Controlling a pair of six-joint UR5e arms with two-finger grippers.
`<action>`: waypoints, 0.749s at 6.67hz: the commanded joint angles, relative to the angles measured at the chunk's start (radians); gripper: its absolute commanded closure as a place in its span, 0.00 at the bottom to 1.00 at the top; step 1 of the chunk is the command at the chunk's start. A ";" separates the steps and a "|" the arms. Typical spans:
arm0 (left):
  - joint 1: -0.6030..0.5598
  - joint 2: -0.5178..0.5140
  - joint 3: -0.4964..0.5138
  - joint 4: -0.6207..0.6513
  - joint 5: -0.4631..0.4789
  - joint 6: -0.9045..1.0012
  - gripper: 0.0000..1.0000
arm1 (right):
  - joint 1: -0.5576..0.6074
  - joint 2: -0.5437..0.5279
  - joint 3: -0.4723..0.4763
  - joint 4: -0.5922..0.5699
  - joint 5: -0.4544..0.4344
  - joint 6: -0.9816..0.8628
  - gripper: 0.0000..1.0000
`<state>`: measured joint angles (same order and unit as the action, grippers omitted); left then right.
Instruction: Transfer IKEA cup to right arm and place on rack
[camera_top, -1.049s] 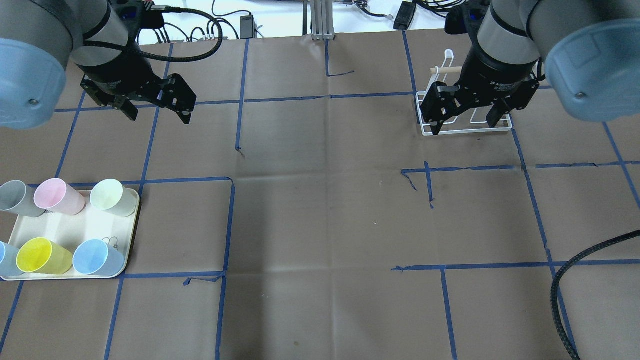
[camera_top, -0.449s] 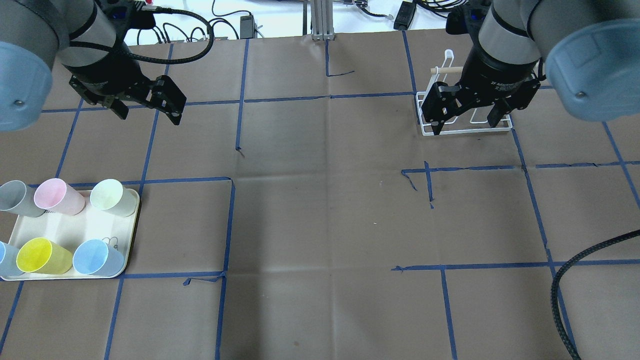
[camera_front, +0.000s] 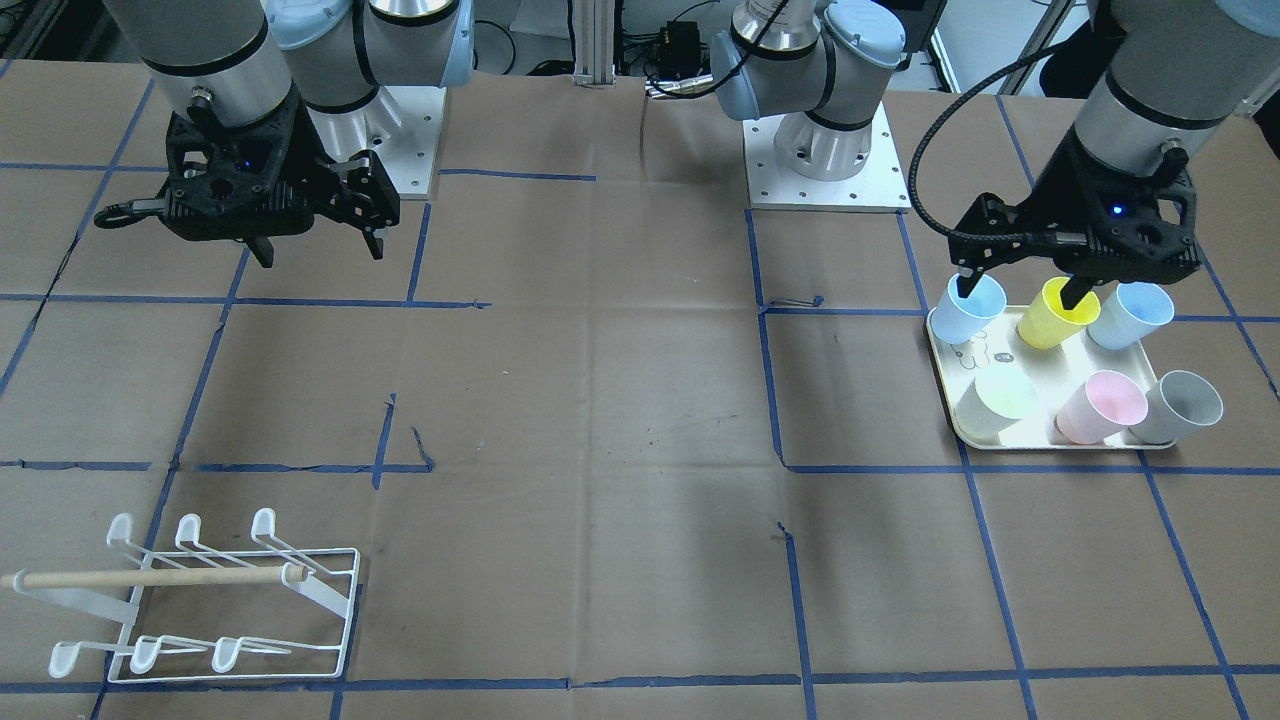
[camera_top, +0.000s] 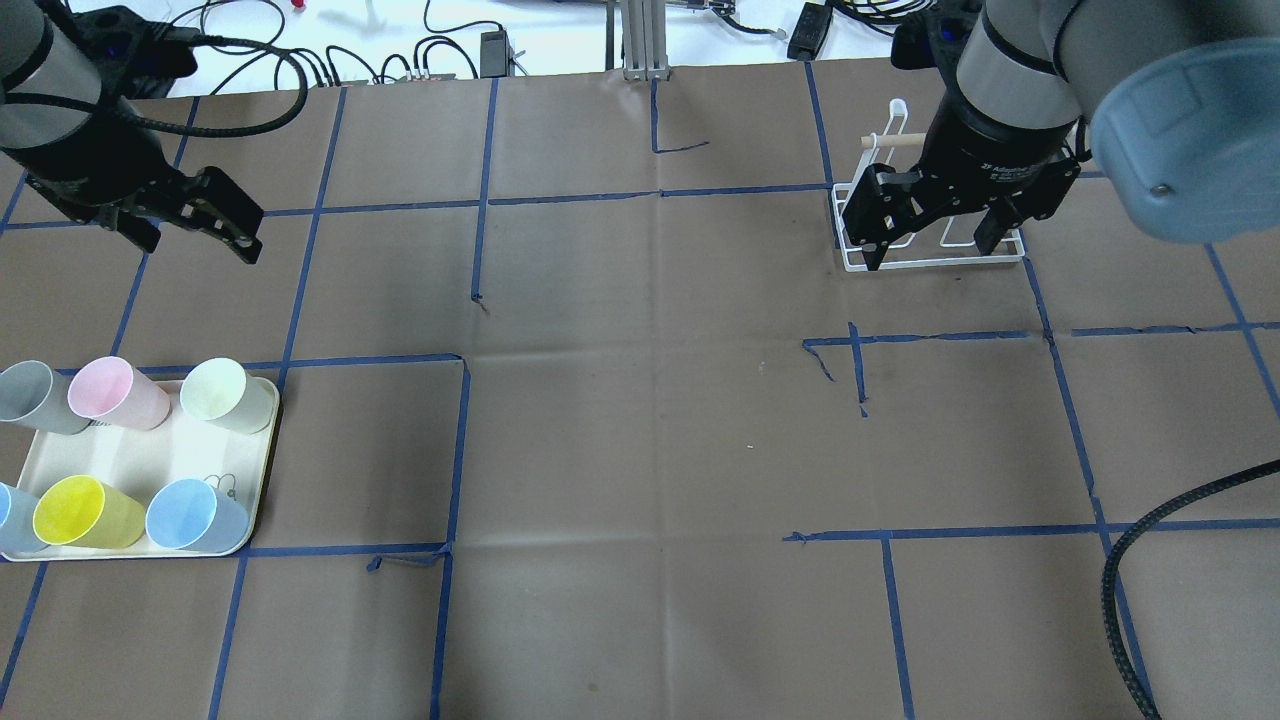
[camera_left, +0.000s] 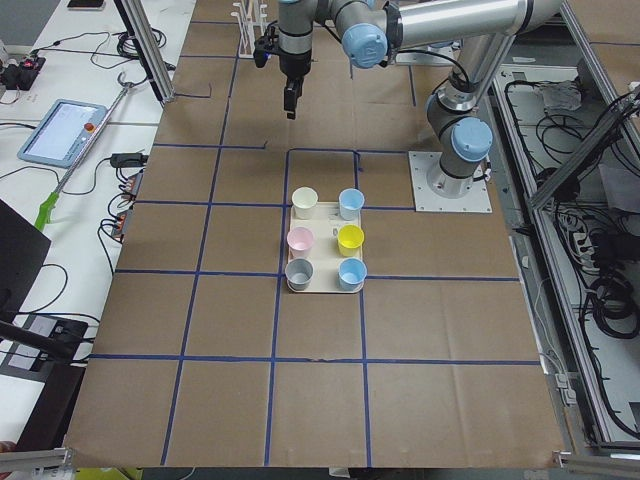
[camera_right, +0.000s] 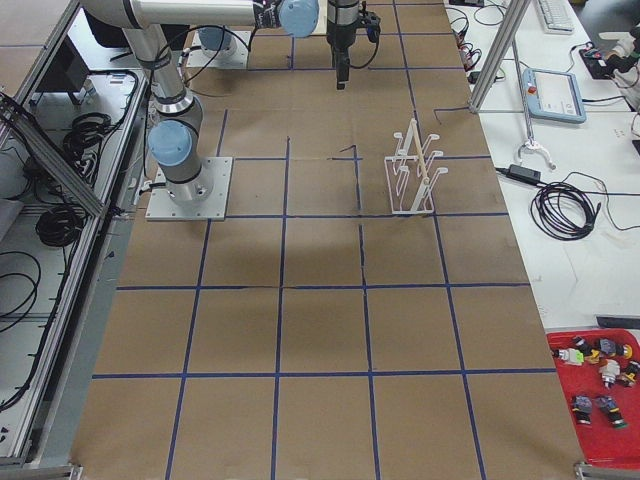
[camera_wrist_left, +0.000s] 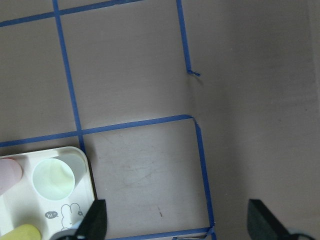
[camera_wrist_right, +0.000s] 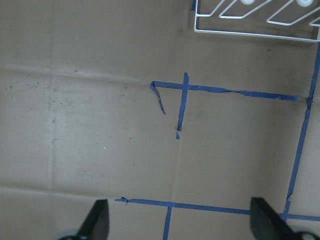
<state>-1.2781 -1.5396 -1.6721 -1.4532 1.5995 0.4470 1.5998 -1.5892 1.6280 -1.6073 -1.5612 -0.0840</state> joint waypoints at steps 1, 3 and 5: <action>0.126 0.036 -0.087 0.031 -0.004 0.064 0.01 | 0.000 0.000 0.001 0.000 0.000 0.000 0.00; 0.155 0.085 -0.174 0.048 -0.003 0.062 0.01 | 0.000 0.000 0.000 0.000 0.001 0.001 0.00; 0.157 0.067 -0.244 0.155 -0.004 0.064 0.01 | 0.000 0.000 0.000 0.000 0.001 0.001 0.00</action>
<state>-1.1240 -1.4551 -1.8759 -1.3690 1.5964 0.5097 1.6000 -1.5892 1.6276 -1.6076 -1.5602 -0.0830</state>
